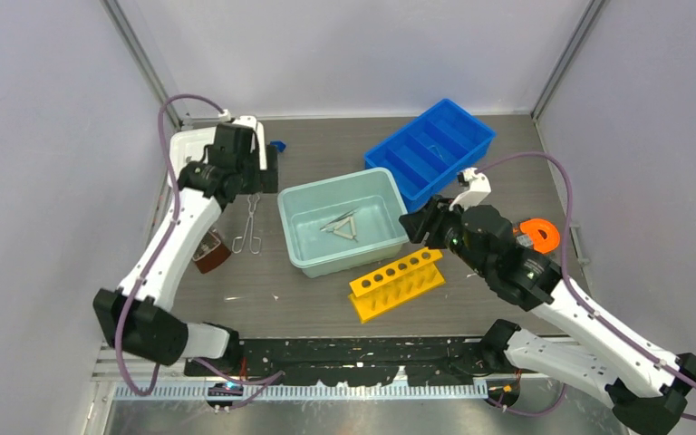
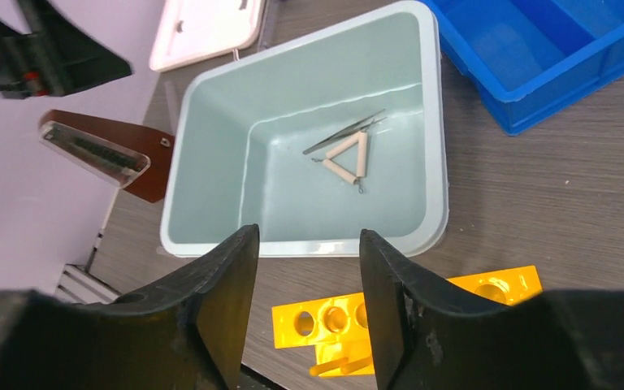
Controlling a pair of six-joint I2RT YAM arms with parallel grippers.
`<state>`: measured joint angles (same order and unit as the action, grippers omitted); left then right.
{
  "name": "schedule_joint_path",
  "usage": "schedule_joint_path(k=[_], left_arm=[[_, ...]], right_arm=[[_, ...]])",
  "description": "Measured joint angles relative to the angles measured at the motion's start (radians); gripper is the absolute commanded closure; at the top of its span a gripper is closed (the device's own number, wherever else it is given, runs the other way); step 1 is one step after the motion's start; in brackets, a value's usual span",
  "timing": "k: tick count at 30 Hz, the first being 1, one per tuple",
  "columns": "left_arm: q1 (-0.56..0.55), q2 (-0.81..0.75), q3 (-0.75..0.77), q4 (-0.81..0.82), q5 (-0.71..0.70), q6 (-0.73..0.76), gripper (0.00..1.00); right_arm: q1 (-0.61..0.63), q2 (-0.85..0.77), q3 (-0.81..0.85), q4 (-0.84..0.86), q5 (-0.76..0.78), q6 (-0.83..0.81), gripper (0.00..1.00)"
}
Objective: Organize the chemistry lab equipment
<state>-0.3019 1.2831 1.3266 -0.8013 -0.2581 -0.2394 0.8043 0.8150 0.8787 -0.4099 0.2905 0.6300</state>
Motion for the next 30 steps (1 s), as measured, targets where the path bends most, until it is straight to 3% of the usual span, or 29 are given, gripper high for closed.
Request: schedule_joint_path(k=[10, 24, 30], left_arm=[[0.109, 0.321, 0.196, 0.009, 0.047, 0.06, 0.01], [0.203, 0.569, 0.274, 0.112, 0.13, 0.101, 0.18], [0.216, 0.585, 0.212, 0.214, 0.14, 0.121, 0.34]], right_arm=[[0.0, -0.15, -0.002, -0.085, 0.045, -0.024, 0.13], [0.0, -0.254, -0.002, -0.147, 0.145, -0.081, 0.13], [0.0, -0.244, -0.002, -0.153, 0.138, -0.082, 0.13]])
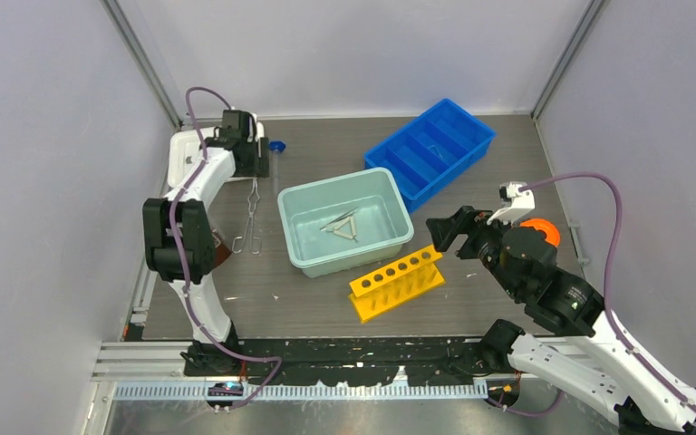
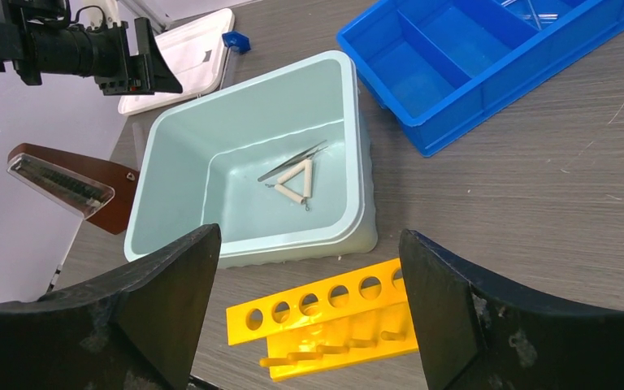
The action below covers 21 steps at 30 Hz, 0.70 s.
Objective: Organize the chemistry lab equipment
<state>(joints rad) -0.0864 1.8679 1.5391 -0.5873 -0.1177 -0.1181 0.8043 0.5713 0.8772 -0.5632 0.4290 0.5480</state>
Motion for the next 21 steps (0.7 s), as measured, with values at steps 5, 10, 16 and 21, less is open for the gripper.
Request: schedule_joint_path(k=[5, 10, 16, 21], left_arm=[[0.018, 0.027, -0.035, 0.059, 0.007, 0.014, 0.37], [0.046, 0.065, -0.046, 0.094, 0.03, 0.02, 0.38], [0.061, 0.112, -0.045, 0.135, 0.066, 0.022, 0.45], [0.061, 0.156, -0.043, 0.15, 0.078, 0.023, 0.46]], right_arm=[[0.0, 0.002, 0.0, -0.007, -0.003, 0.002, 0.13], [0.0, 0.0, 0.0, -0.023, -0.003, 0.007, 0.13], [0.0, -0.009, 0.0, -0.038, -0.004, 0.017, 0.13], [0.0, -0.008, 0.0, -0.04, -0.004, 0.029, 0.13]])
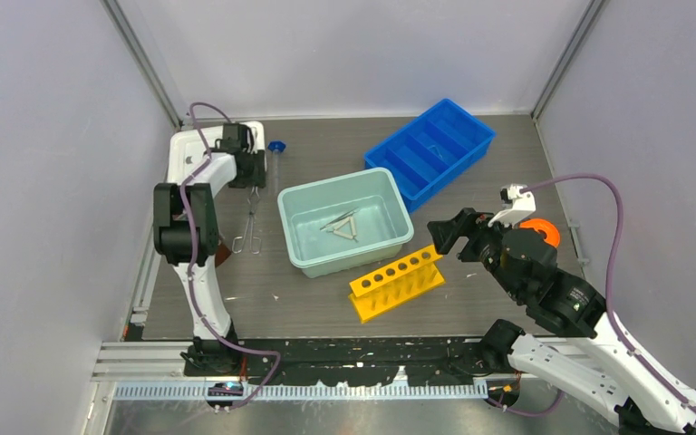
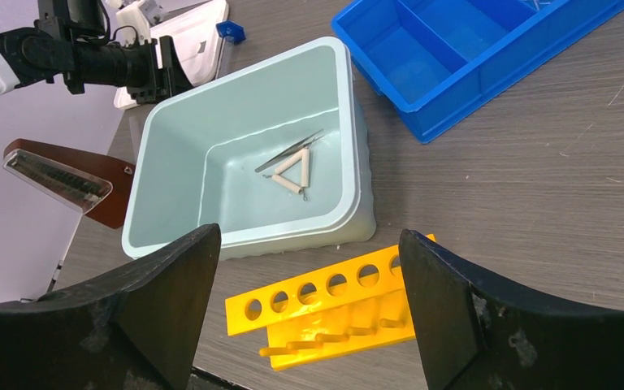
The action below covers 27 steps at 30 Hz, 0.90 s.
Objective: Organize the chemistry lab equipment
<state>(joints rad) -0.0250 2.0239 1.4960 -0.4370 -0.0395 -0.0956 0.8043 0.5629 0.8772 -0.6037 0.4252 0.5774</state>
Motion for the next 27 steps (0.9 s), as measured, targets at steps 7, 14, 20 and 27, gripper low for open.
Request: schedule_joint_path(k=[7, 14, 20, 27], left_arm=[[0.0, 0.061, 0.025, 0.007, 0.005, 0.003, 0.51], [0.0, 0.097, 0.063, 0.024, 0.01, 0.003, 0.55], [0.0, 0.104, 0.071, 0.029, 0.01, 0.005, 0.67], [0.0, 0.106, 0.075, 0.029, 0.01, 0.009, 0.85]], right_arm=[[0.0, 0.0, 0.0, -0.004, 0.001, 0.003, 0.13], [0.0, 0.018, 0.0, -0.003, 0.004, -0.001, 0.13], [0.0, 0.035, 0.0, -0.003, 0.007, -0.014, 0.13], [0.0, 0.04, 0.0, 0.006, 0.008, -0.027, 0.13]])
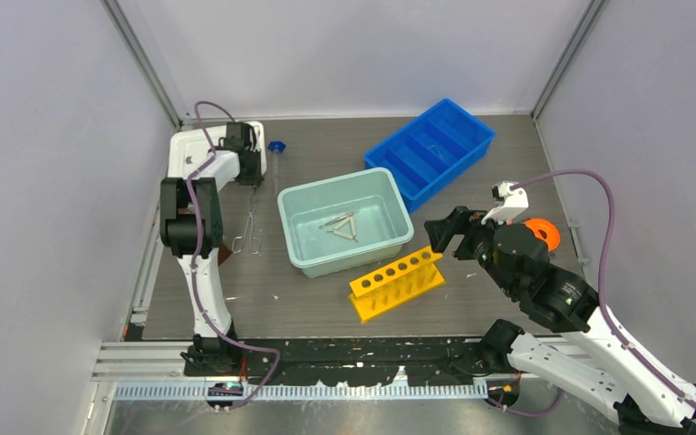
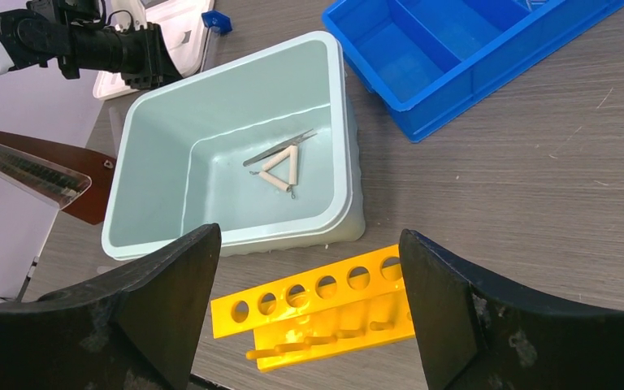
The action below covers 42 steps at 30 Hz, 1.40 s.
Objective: Organize the chemistry lab equipment
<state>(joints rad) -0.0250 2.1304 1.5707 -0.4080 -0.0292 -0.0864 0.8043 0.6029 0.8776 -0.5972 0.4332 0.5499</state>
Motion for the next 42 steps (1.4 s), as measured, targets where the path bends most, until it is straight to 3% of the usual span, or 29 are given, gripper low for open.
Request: schedule_joint_path(k=[5, 17, 25, 42], left_arm=[[0.0, -0.003, 0.0, -0.006, -0.002, 0.003, 1.0], [0.0, -0.125, 0.0, -0.125, -0.05, -0.014, 1.0], [0.0, -0.23, -0.001, -0.177, -0.075, -0.059, 1.0], [0.0, -0.528, 0.032, -0.342, 0.004, -0.174, 1.0]], right_arm=[[0.0, 0.007, 0.0, 0.024, 0.0, -0.008, 0.12], [0.0, 0.125, 0.063, 0.048, -0.006, 0.024, 0.12], [0.0, 0.211, 0.067, 0.106, -0.07, 0.04, 0.18], [0.026, 0.703, 0.303, 0.361, -0.293, 0.094, 0.26]])
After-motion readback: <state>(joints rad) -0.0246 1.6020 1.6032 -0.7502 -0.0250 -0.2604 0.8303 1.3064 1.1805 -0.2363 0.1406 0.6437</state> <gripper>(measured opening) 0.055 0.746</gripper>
